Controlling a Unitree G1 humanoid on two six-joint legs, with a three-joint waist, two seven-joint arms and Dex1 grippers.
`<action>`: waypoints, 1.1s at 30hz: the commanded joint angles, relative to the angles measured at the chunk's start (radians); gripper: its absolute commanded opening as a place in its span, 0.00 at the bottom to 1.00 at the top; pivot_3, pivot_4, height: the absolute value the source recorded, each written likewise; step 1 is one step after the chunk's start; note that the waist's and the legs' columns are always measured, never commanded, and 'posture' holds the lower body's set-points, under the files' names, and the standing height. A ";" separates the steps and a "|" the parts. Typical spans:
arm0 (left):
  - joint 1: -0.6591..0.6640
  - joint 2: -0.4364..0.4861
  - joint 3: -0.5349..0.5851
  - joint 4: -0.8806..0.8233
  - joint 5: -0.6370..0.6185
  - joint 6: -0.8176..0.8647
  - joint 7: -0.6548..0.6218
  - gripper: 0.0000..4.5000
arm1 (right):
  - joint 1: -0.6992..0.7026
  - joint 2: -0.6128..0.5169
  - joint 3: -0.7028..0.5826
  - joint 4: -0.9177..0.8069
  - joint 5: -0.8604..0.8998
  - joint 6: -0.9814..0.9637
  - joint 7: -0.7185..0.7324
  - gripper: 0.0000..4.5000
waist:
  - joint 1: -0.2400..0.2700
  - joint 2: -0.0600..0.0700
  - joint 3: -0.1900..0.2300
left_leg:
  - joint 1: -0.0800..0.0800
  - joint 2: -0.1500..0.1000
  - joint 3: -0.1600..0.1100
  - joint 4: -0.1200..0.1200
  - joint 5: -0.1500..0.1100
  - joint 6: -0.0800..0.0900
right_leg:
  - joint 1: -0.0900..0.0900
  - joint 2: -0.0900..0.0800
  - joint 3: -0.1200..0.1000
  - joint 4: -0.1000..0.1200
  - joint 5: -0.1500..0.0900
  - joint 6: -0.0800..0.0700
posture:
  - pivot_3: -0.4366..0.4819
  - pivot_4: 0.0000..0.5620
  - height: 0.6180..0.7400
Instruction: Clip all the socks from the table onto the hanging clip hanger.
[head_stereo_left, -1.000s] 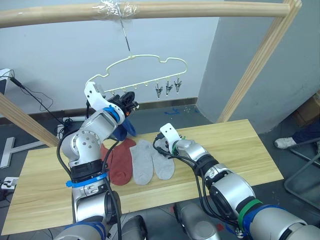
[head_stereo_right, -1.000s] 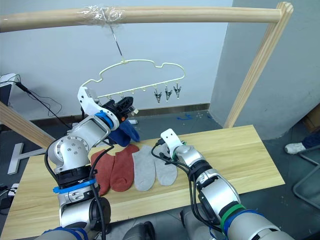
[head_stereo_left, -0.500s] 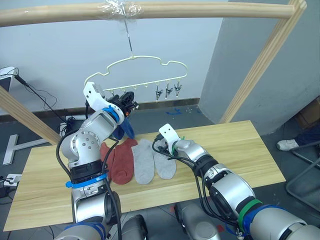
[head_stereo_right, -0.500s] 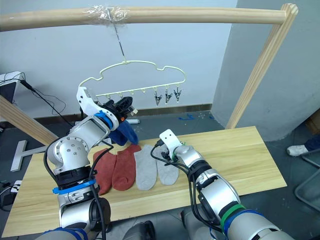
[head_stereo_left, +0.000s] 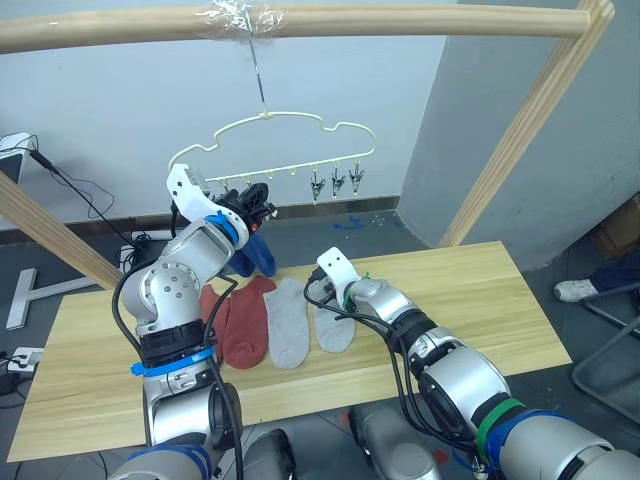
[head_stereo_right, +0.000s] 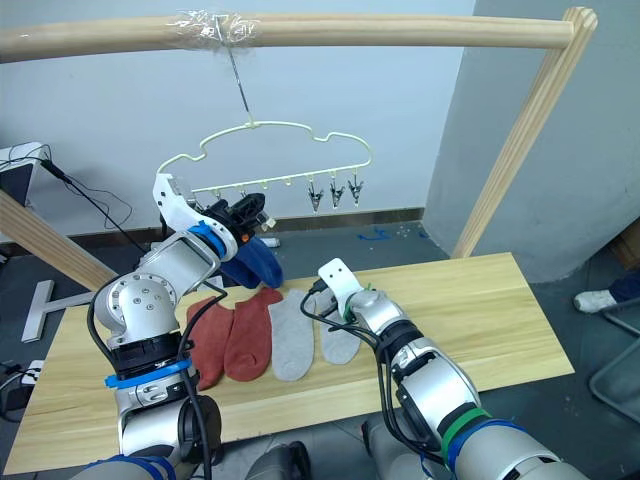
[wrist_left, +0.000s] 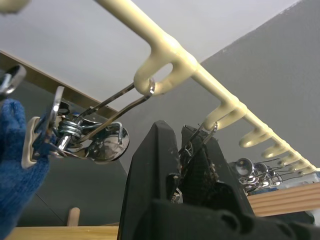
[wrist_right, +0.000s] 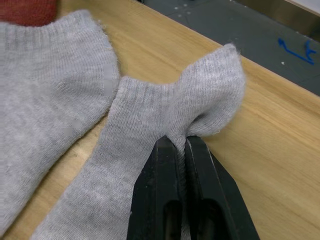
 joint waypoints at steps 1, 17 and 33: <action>-0.008 0.023 0.025 -0.022 -0.061 0.046 -0.009 0.04 | 0.080 0.084 0.053 -0.227 0.022 0.013 0.125 0.01 | 0.000 0.000 0.000 | 0.000 0.000 0.000 -0.001 0.000 0.000 | 0.000 0.000 0.000 0.000 0.000 0.000 | 0.14 0.40 1.00; -0.093 0.064 0.173 0.150 -0.331 0.197 0.031 0.04 | 0.204 -0.098 0.145 -0.928 0.143 0.235 0.434 0.01 | -0.004 0.000 0.000 | -0.001 0.000 -0.002 -0.001 0.000 0.000 | 0.000 0.000 -0.001 -0.002 0.000 0.001 | 0.08 0.37 1.00; -0.077 0.081 0.154 0.144 -0.355 0.182 0.056 0.04 | 0.146 -0.118 0.060 -0.859 0.154 0.216 0.410 0.01 | -0.007 0.000 0.000 | -0.001 0.000 -0.002 -0.001 0.001 -0.002 | 0.000 0.000 -0.001 -0.003 0.000 0.000 | 0.09 0.36 1.00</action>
